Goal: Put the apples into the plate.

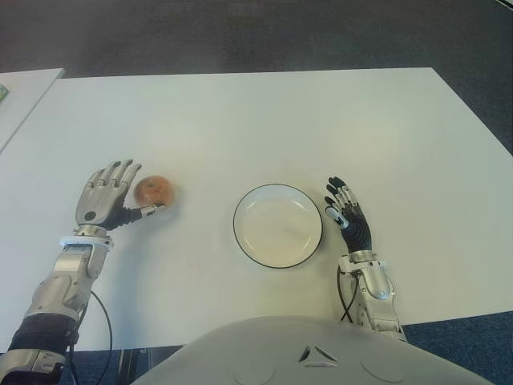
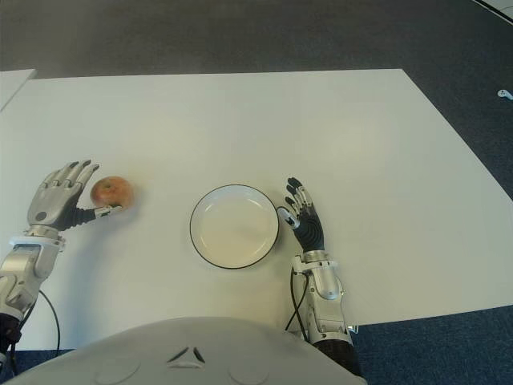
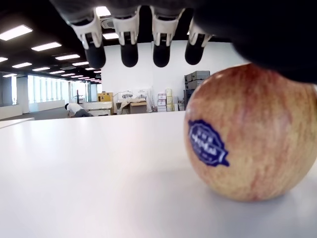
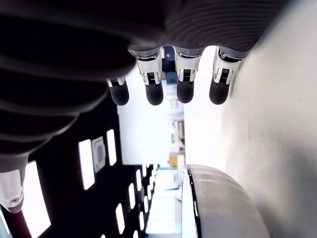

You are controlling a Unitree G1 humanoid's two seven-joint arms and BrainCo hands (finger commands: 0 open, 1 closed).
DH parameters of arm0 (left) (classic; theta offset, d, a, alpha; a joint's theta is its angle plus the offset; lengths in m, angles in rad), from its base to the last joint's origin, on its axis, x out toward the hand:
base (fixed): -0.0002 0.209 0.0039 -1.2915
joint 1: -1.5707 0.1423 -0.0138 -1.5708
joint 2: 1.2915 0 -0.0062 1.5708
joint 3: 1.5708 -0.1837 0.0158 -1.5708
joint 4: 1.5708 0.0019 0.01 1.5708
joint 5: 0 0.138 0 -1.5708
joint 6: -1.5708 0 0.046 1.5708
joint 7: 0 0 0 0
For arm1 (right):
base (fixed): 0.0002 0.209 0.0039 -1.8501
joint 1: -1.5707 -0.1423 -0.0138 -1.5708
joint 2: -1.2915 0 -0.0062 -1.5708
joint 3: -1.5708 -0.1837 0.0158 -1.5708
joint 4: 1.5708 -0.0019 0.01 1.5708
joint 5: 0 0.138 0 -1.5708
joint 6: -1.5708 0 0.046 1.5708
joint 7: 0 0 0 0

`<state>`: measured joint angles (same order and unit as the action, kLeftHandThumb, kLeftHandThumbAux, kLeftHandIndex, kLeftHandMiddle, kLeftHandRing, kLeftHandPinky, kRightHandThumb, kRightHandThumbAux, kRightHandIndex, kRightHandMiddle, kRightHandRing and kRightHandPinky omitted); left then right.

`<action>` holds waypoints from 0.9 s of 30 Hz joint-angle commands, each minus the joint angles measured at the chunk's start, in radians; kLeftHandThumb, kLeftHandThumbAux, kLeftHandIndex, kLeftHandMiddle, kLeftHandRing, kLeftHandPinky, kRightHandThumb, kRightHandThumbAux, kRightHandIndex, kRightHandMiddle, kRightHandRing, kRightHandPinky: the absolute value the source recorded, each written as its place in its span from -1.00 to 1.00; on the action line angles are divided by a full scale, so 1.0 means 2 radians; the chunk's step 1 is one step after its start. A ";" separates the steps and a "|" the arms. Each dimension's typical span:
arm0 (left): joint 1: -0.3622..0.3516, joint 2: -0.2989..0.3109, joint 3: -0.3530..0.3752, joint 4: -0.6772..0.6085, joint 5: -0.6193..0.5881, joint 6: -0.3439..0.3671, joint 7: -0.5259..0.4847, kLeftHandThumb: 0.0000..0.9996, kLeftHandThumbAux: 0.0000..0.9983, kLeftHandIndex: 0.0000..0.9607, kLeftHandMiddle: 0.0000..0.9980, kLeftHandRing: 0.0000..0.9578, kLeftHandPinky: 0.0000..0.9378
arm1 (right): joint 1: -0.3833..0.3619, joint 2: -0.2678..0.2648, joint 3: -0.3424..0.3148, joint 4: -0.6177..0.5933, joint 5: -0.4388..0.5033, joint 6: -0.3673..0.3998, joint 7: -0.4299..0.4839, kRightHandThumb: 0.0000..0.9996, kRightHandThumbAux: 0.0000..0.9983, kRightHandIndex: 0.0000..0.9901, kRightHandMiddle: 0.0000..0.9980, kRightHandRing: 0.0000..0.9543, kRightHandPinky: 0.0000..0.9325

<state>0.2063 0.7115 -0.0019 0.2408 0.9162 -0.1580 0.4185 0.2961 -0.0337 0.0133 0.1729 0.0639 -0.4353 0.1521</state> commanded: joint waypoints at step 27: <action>-0.028 0.002 -0.033 0.014 -0.009 -0.026 0.031 -0.28 -0.58 -1.00 -1.00 -1.00 -1.00 | 0.008 0.000 0.000 0.043 -0.003 0.018 -0.003 -0.58 -0.01 -1.00 -1.00 -1.00 -1.00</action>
<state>0.1664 0.7119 -0.0514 0.2553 0.9012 -0.2096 0.4728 0.2739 -0.0369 0.0142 0.1940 0.0612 -0.4426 0.1497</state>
